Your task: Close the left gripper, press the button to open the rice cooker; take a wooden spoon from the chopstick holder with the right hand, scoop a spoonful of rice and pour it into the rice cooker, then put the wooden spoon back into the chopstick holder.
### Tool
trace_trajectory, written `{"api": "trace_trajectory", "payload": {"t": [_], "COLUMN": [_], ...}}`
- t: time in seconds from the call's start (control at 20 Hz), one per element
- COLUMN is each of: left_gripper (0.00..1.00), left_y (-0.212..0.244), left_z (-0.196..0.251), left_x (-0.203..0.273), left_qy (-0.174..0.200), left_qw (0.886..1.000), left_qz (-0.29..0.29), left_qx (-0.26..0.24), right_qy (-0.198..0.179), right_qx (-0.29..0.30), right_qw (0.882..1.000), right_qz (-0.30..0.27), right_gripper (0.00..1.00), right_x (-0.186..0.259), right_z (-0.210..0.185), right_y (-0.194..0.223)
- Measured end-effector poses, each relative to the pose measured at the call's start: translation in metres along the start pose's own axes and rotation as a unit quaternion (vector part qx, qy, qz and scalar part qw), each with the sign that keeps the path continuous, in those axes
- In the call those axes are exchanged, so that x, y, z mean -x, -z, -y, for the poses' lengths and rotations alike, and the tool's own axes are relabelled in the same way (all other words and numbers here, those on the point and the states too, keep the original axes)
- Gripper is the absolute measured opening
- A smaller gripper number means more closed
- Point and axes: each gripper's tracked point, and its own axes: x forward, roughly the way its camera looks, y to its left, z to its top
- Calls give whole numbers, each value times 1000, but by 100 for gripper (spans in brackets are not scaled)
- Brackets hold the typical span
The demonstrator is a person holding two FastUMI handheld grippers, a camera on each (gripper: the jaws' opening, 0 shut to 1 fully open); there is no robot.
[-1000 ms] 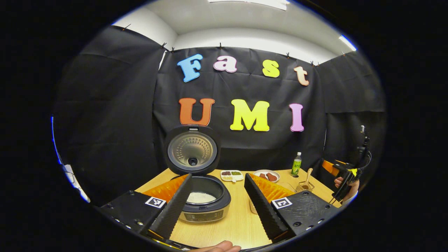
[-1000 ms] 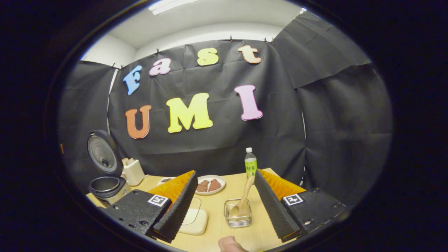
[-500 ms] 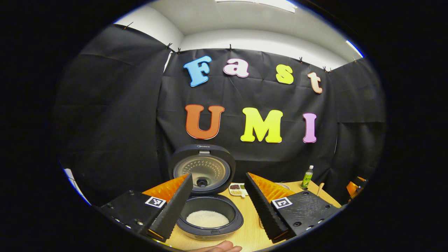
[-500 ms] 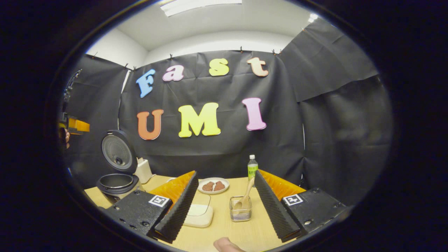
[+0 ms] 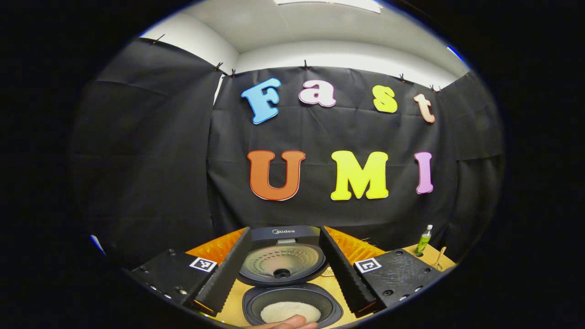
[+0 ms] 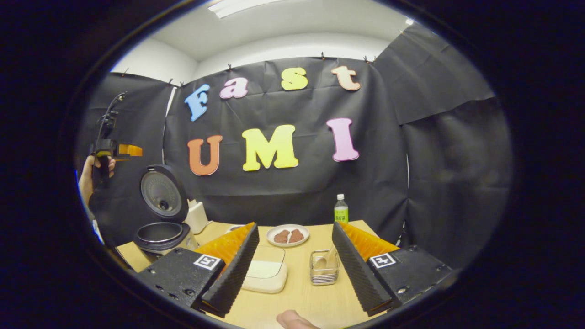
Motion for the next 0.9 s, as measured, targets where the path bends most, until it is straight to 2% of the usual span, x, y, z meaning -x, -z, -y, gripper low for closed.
{"api": "trace_trajectory", "payload": {"t": [0.2,0.3,0.5,0.65,0.7,0.75,0.8,0.85,0.9], "left_gripper": [94,94,94,94,83,94,94,94,99], "left_y": [-5,-1,5,16,21,28,38,36,32], "left_z": [1,3,-28,-26,-29,-33,-36,-36,-34], "left_x": [-50,-72,-109,-121,-124,-127,-127,-126,-127], "left_qy": [-3,3,-41,-46,-51,-56,-62,-58,-52], "left_qw": [1000,1000,998,998,998,998,998,998,998], "left_qz": [9,4,15,4,-1,-11,-27,-18,-18], "left_qx": [9,29,36,31,23,13,1,-5,-2], "right_qy": [-11,-24,-43,-62,-70,-79,-84,-87,-89], "right_qx": [20,28,29,16,13,16,20,25,26], "right_qw": [1000,999,998,997,997,996,996,996,995], "right_qz": [11,20,27,38,37,33,29,26,27], "right_gripper": [100,99,100,100,100,100,100,100,99], "right_x": [-1,0,3,14,17,18,19,21,24], "right_z": [-3,-9,-23,-41,-48,-57,-65,-68,-73], "right_y": [-16,-22,-20,-16,-13,-8,-6,-4,-3]}}
